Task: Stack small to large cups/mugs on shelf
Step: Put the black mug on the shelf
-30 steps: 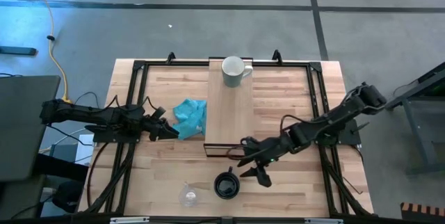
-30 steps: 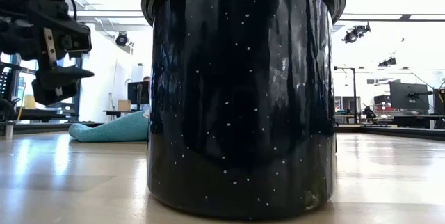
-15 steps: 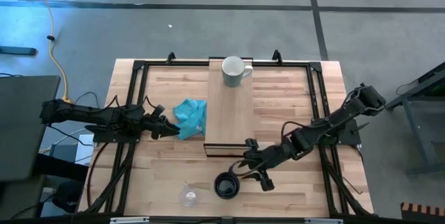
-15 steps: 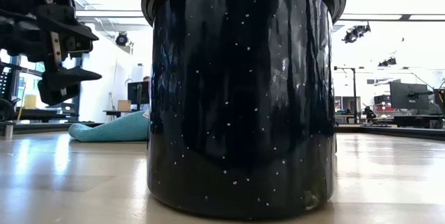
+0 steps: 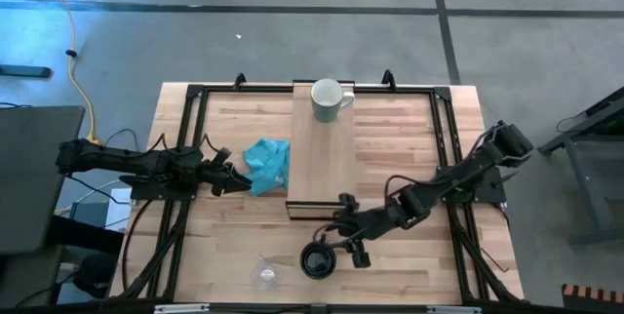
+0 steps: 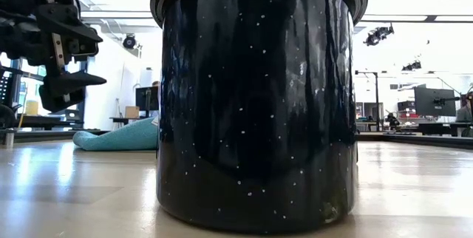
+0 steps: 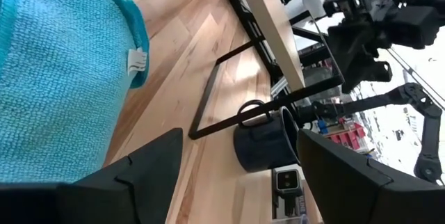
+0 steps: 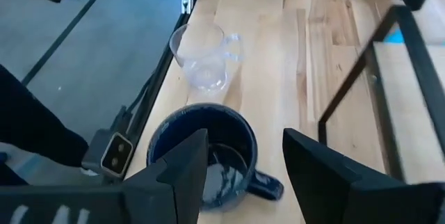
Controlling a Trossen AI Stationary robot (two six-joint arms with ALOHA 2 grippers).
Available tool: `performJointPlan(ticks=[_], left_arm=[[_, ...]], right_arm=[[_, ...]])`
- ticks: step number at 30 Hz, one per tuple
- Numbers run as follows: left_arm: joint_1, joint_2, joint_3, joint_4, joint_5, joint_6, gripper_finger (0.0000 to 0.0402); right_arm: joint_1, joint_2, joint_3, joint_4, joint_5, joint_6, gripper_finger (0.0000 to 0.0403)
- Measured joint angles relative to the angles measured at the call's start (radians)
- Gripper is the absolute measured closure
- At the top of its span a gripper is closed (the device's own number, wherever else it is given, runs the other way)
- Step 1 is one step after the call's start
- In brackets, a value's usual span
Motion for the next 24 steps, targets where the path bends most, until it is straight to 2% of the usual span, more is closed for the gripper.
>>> performJointPlan(ticks=[5, 8, 13, 24], left_arm=[[0.000, 0.000, 0.000, 0.000, 0.000, -0.008, 0.0131], [0.000, 0.000, 0.000, 0.000, 0.000, -0.017, 0.0131], [0.000, 0.000, 0.000, -0.004, 0.008, -0.018, 0.0131], [-0.001, 0.000, 0.000, -0.009, 0.031, -0.019, 0.0131]], right_arm=[[0.007, 0.087, 0.121, -0.080, -0.002, -0.058, 0.0224], [0.007, 0.145, 0.205, -0.176, -0.006, -0.059, 0.0224], [0.006, 0.220, 0.313, -0.236, -0.024, -0.059, 0.0224], [0.004, 0.316, 0.487, -0.451, -0.045, 0.023, 0.0224]])
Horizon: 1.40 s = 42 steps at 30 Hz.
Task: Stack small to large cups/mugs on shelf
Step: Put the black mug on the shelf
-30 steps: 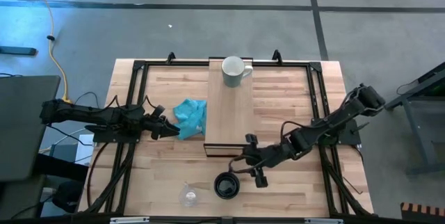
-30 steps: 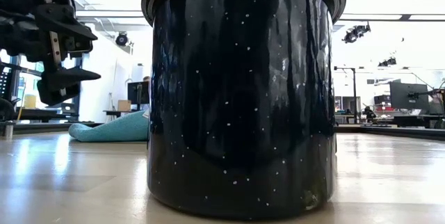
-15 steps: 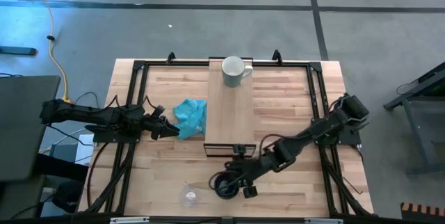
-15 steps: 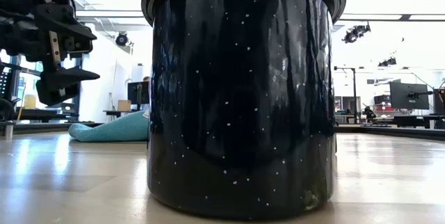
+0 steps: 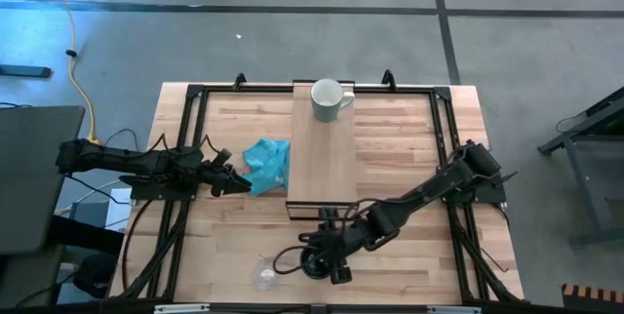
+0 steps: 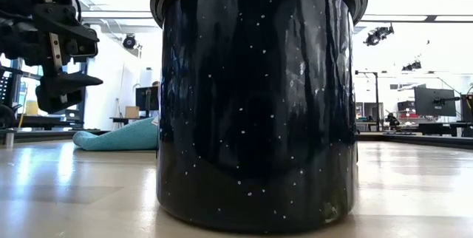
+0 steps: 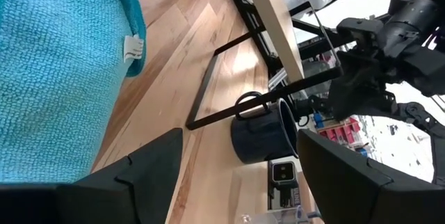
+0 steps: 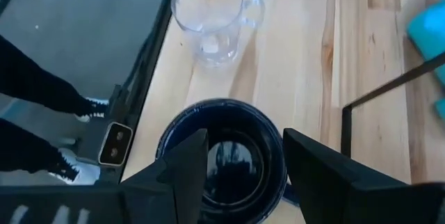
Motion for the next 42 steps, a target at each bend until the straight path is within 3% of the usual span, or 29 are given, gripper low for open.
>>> performJointPlan(ticks=[9, 31, 42], left_arm=[[0.000, 0.000, 0.000, 0.000, 0.000, 0.000, 0.0131], [0.000, 0.000, 0.000, 0.000, -0.001, -0.010, 0.0131], [0.001, 0.000, 0.000, 0.000, -0.004, -0.011, 0.0131]], right_arm=[[-0.019, 0.023, 0.018, -0.028, 0.001, 0.057, 0.0224], [-0.039, 0.072, 0.004, -0.022, -0.060, -0.061, 0.0225], [-0.059, 0.095, 0.004, -0.021, -0.080, -0.057, 0.0264]])
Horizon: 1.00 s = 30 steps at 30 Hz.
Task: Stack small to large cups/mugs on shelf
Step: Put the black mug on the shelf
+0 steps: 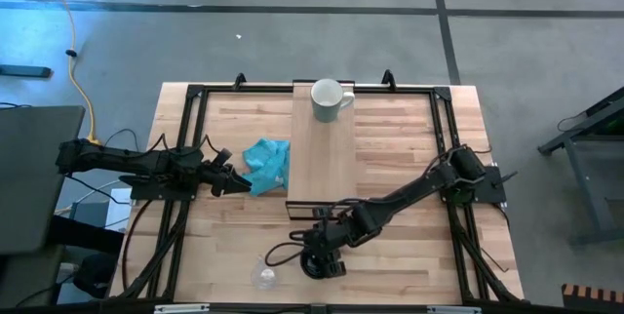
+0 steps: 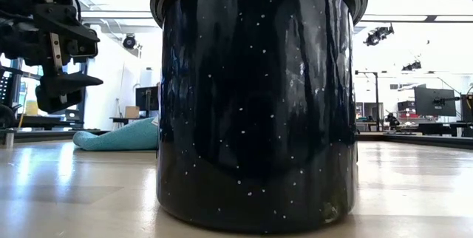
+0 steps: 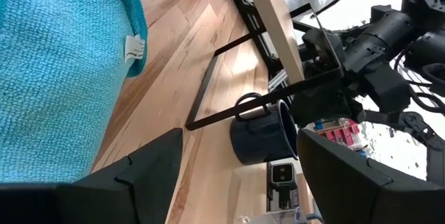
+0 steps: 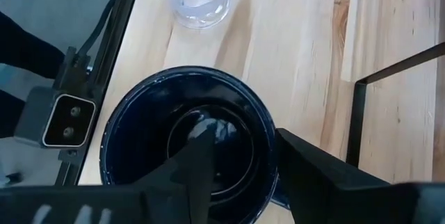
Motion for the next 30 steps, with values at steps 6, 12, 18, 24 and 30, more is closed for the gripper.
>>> performJointPlan(ticks=[6, 12, 18, 24, 30], left_arm=[[0.000, 0.000, 0.000, 0.000, 0.000, 0.001, 0.0131], [0.000, 0.000, 0.000, 0.000, 0.000, 0.002, 0.0131], [0.000, 0.000, 0.000, 0.000, 0.000, 0.004, 0.0131], [0.000, 0.000, 0.000, 0.000, 0.000, 0.004, 0.0131], [0.000, 0.000, 0.000, 0.000, 0.000, 0.003, 0.0131]], right_arm=[[-0.007, 0.003, 0.000, -0.022, 0.000, 0.034, 0.0264], [0.001, 0.020, 0.000, -0.034, 0.042, 0.085, 0.0264], [0.009, 0.037, -0.002, -0.032, 0.046, 0.114, 0.0264], [0.010, 0.036, -0.002, -0.030, 0.045, 0.114, 0.0265], [0.010, 0.036, -0.002, -0.031, 0.043, 0.129, 0.0265]])
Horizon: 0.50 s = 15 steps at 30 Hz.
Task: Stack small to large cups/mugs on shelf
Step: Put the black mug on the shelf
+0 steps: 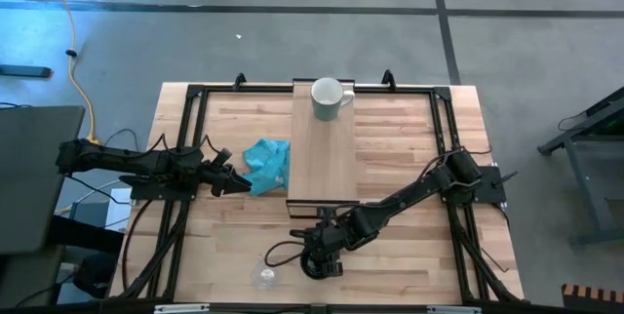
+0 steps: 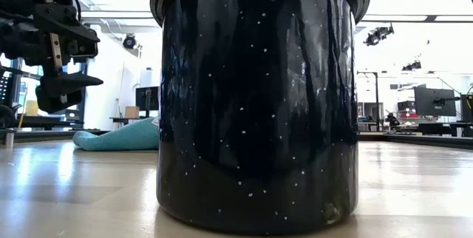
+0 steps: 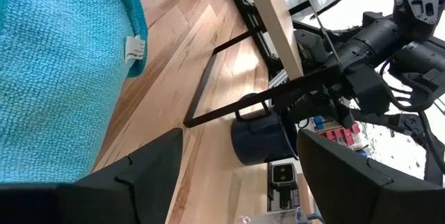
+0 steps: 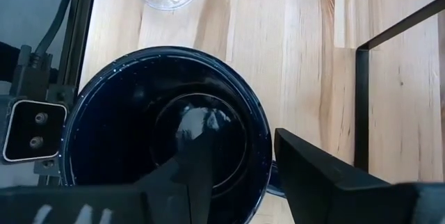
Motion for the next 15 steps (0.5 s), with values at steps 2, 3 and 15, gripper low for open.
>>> performJointPlan(ticks=[2, 3, 15], left_arm=[[0.000, 0.000, 0.000, 0.000, 0.000, -0.002, 0.0131], [0.000, 0.000, 0.000, 0.000, 0.000, -0.002, 0.0131], [-0.001, 0.000, 0.000, 0.001, 0.003, -0.003, 0.0131]], right_arm=[[0.000, 0.000, 0.000, 0.000, -0.001, 0.011, 0.0265], [0.000, 0.000, 0.000, 0.000, -0.002, 0.015, 0.0265], [0.031, 0.000, 0.000, -0.001, -0.025, 0.079, 0.0284]])
